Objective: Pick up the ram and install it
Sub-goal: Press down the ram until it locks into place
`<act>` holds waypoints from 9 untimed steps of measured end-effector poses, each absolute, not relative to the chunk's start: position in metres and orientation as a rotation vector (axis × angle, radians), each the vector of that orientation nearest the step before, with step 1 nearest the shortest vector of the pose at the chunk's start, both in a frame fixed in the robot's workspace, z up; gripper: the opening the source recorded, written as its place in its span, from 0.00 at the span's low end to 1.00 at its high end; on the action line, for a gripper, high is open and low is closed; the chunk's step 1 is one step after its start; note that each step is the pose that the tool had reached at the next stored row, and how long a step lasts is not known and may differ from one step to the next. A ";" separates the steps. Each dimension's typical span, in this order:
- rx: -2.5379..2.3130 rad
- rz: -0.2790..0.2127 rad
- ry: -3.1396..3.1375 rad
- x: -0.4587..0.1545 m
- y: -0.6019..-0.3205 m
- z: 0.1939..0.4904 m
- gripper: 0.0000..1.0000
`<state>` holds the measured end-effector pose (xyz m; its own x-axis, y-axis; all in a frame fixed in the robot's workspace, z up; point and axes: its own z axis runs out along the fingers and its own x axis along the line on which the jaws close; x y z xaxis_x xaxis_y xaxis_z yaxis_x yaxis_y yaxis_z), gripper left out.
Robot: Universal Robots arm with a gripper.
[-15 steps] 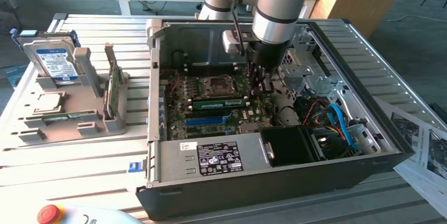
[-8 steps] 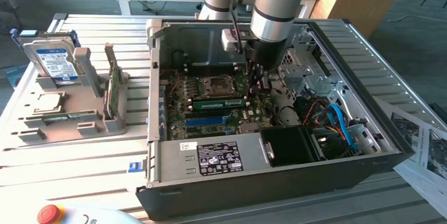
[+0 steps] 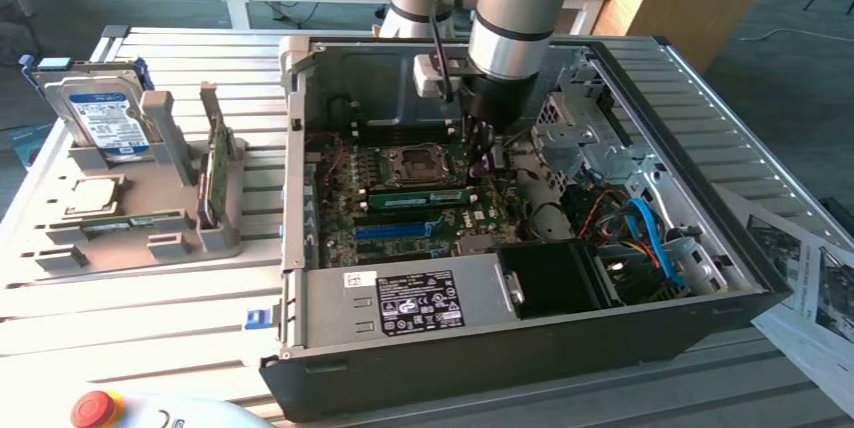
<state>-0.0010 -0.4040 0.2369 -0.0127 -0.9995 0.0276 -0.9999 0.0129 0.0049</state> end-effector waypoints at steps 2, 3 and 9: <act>2.191 0.025 -2.219 -0.001 -0.404 0.237 0.10; 2.191 0.025 -2.219 -0.001 -0.404 0.237 0.10; 2.191 0.025 -2.219 -0.003 -0.405 0.237 0.10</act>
